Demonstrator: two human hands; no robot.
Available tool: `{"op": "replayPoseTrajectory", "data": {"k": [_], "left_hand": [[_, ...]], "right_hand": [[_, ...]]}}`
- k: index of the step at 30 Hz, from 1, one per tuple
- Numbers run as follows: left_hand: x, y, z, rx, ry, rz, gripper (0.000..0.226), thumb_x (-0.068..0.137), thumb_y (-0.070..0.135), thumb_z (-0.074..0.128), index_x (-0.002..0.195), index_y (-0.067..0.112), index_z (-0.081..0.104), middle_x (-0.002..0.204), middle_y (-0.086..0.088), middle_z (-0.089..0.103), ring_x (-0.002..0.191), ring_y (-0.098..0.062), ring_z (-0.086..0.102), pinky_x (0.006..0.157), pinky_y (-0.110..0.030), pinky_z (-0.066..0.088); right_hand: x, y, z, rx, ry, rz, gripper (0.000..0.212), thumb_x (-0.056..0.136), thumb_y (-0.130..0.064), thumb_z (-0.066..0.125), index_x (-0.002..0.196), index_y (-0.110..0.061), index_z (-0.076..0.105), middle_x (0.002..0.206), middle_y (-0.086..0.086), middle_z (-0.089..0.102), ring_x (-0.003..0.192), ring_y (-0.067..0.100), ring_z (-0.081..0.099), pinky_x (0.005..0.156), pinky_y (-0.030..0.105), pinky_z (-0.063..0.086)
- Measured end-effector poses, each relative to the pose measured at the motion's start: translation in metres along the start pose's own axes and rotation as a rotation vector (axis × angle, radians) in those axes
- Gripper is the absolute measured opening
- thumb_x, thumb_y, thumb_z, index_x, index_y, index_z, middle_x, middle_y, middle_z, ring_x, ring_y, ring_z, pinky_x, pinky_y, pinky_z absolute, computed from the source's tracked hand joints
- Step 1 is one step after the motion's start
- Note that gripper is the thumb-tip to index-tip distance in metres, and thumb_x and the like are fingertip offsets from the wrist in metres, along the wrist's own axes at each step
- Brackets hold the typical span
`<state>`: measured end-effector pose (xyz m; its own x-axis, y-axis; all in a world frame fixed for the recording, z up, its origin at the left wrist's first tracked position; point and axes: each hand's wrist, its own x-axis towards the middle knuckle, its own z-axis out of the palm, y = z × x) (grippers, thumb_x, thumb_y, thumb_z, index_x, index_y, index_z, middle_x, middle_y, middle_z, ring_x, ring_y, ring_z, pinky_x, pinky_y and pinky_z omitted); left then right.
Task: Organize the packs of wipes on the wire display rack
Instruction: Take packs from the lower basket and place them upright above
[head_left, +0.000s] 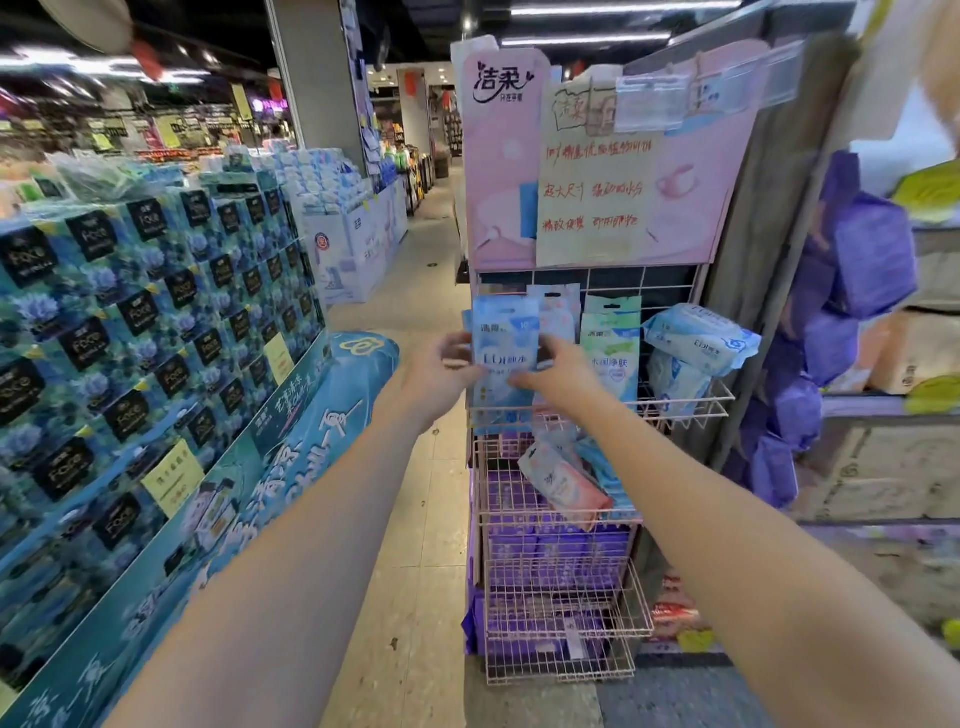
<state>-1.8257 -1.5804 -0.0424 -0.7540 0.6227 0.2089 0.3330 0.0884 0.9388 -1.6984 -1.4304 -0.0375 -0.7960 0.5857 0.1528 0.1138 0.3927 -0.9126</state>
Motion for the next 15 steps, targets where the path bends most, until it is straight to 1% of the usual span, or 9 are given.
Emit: {"op": "replayPoseTrajectory", "data": {"k": [1, 3, 4, 6, 8, 10, 13, 15], "left_hand": [[0.0, -0.008, 0.002, 0.027, -0.015, -0.022, 0.034, 0.092, 0.016, 0.077, 0.117, 0.032, 0.061, 0.108, 0.009, 0.071, 0.093, -0.005, 0.069, 0.066, -0.019, 0.054], [0.001, -0.016, 0.005, 0.03, -0.014, -0.056, 0.03, 0.093, 0.019, 0.076, 0.117, 0.031, 0.062, 0.102, 0.011, 0.075, 0.088, -0.003, 0.071, 0.064, -0.018, 0.053], [0.002, -0.017, 0.004, 0.039, -0.007, -0.061, 0.029, 0.093, 0.02, 0.077, 0.114, 0.032, 0.063, 0.096, 0.014, 0.076, 0.083, -0.001, 0.072, 0.061, -0.017, 0.053], [0.005, -0.013, 0.003, 0.102, -0.006, -0.065, 0.029, 0.091, 0.024, 0.079, 0.112, 0.034, 0.062, 0.089, 0.016, 0.075, 0.077, 0.001, 0.072, 0.055, -0.015, 0.051], [0.005, -0.008, 0.001, 0.197, -0.015, -0.07, 0.032, 0.091, 0.03, 0.079, 0.117, 0.032, 0.062, 0.094, 0.015, 0.072, 0.081, -0.003, 0.069, 0.058, -0.022, 0.05], [0.006, -0.009, 0.002, 0.248, -0.019, -0.091, 0.033, 0.092, 0.032, 0.077, 0.12, 0.029, 0.061, 0.094, 0.014, 0.072, 0.084, -0.004, 0.067, 0.059, -0.025, 0.048], [0.004, -0.01, 0.006, 0.259, -0.006, -0.098, 0.029, 0.095, 0.028, 0.074, 0.12, 0.027, 0.059, 0.089, 0.014, 0.07, 0.076, -0.002, 0.067, 0.053, -0.018, 0.046], [0.002, -0.01, 0.009, 0.266, 0.005, -0.085, 0.027, 0.097, 0.028, 0.071, 0.121, 0.027, 0.057, 0.088, 0.015, 0.067, 0.075, -0.001, 0.065, 0.053, -0.017, 0.045]], "right_hand": [[0.0, 0.006, 0.002, -0.029, -0.021, 0.024, 0.054, 0.084, -0.015, 0.082, 0.134, -0.016, 0.061, 0.122, 0.0, 0.071, 0.107, 0.017, 0.068, 0.081, 0.028, 0.057], [0.004, 0.01, 0.001, -0.069, -0.044, 0.053, 0.053, 0.083, -0.017, 0.084, 0.132, -0.016, 0.063, 0.122, 0.002, 0.072, 0.107, 0.019, 0.068, 0.088, 0.034, 0.059], [0.007, 0.009, -0.002, -0.099, -0.058, 0.059, 0.052, 0.082, -0.017, 0.084, 0.13, -0.015, 0.064, 0.12, 0.003, 0.073, 0.107, 0.02, 0.069, 0.092, 0.038, 0.059], [0.013, 0.005, -0.008, -0.17, -0.101, 0.068, 0.049, 0.081, -0.018, 0.085, 0.126, -0.015, 0.065, 0.117, 0.002, 0.074, 0.105, 0.02, 0.07, 0.092, 0.039, 0.059], [0.014, 0.003, -0.01, -0.216, -0.127, 0.066, 0.046, 0.08, -0.02, 0.086, 0.122, -0.016, 0.066, 0.112, 0.0, 0.074, 0.102, 0.02, 0.07, 0.087, 0.037, 0.06], [0.013, 0.003, -0.007, -0.233, -0.121, 0.056, 0.043, 0.08, -0.019, 0.086, 0.119, -0.016, 0.067, 0.108, -0.002, 0.073, 0.099, 0.018, 0.07, 0.077, 0.03, 0.058], [0.011, 0.007, -0.002, -0.227, -0.087, 0.054, 0.038, 0.081, -0.018, 0.085, 0.115, -0.017, 0.068, 0.107, 0.0, 0.074, 0.09, 0.014, 0.069, 0.067, 0.023, 0.052], [0.01, 0.008, -0.001, -0.247, -0.071, 0.041, 0.034, 0.082, -0.022, 0.085, 0.111, -0.019, 0.069, 0.107, 0.0, 0.075, 0.086, 0.011, 0.068, 0.063, 0.02, 0.049]]}}
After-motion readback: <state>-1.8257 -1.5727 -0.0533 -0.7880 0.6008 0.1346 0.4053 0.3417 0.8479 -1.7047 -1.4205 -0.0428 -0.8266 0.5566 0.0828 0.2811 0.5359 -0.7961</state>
